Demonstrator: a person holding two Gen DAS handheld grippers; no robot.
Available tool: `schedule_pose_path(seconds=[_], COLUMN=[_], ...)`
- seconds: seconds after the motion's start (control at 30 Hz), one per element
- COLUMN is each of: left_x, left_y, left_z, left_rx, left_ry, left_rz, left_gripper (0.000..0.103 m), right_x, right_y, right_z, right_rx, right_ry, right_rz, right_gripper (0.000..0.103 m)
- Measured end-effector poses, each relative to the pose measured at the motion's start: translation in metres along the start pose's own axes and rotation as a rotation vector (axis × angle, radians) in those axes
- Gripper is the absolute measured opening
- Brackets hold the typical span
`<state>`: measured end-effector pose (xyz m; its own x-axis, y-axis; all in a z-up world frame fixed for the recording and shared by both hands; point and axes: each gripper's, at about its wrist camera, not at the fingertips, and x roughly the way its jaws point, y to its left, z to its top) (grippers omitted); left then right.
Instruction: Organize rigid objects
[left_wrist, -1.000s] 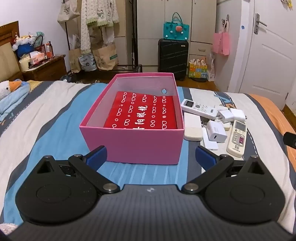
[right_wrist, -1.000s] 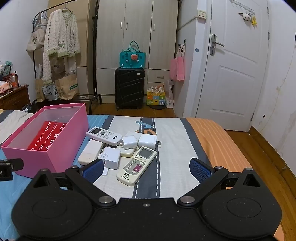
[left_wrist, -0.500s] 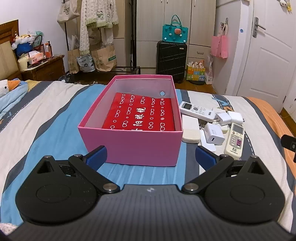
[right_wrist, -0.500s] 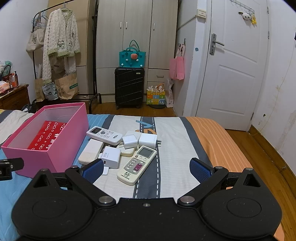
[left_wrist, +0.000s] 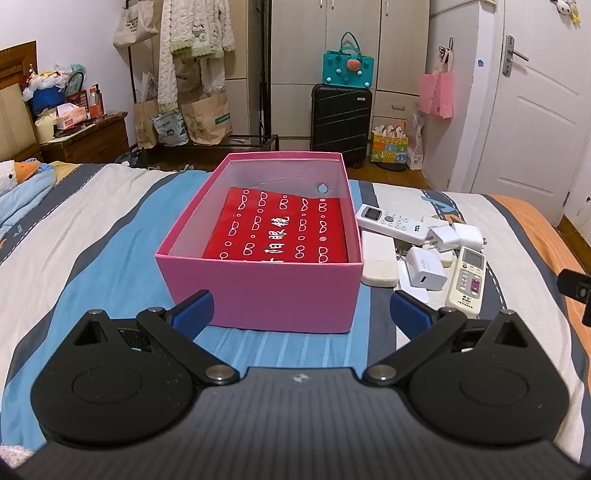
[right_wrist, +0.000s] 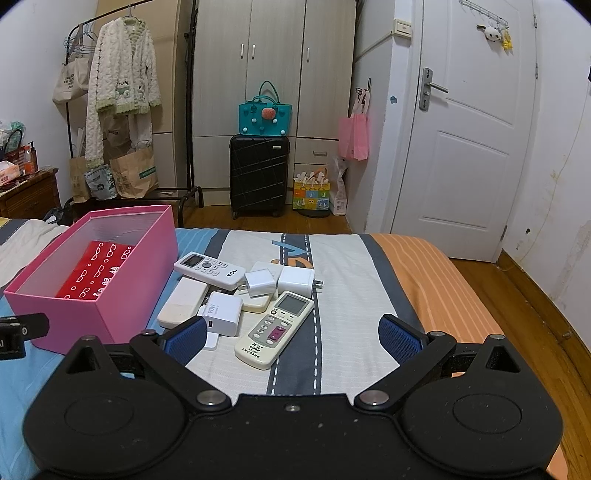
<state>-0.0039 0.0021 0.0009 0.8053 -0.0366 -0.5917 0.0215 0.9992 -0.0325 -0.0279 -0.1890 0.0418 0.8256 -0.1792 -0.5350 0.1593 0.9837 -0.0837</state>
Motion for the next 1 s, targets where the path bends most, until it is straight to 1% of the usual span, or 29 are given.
schedule_pose_path(seconds=[0.37, 0.47, 0.6, 1.0], left_x=[-0.0016, -0.0014, -0.0011, 0.0035], left_y=[-0.0004, -0.0002, 0.0006, 0.0064], left_z=[0.0010, 0.0008, 0.0007, -0.0005], left_rx=[0.013, 0.017, 0.011, -0.011], left_ry=[-0.005, -0.007, -0.005, 0.001], left_rz=[-0.001, -0.002, -0.002, 0.002], left_gripper=[0.103, 0.103, 0.103, 0.103], right_x=[-0.0001, -0.0012, -0.0058, -0.0033], right_y=[0.0000, 0.0006, 0.0048, 0.0097], right_z=[-0.0003, -0.0011, -0.0023, -0.0003], right_rx=[0.000, -0.002, -0.012, -0.020], right_ry=[0.000, -0.003, -0.025, -0.019], right_rz=[0.002, 0.018, 0.077, 0.088], right_gripper=[0.101, 0.101, 0.101, 0.101])
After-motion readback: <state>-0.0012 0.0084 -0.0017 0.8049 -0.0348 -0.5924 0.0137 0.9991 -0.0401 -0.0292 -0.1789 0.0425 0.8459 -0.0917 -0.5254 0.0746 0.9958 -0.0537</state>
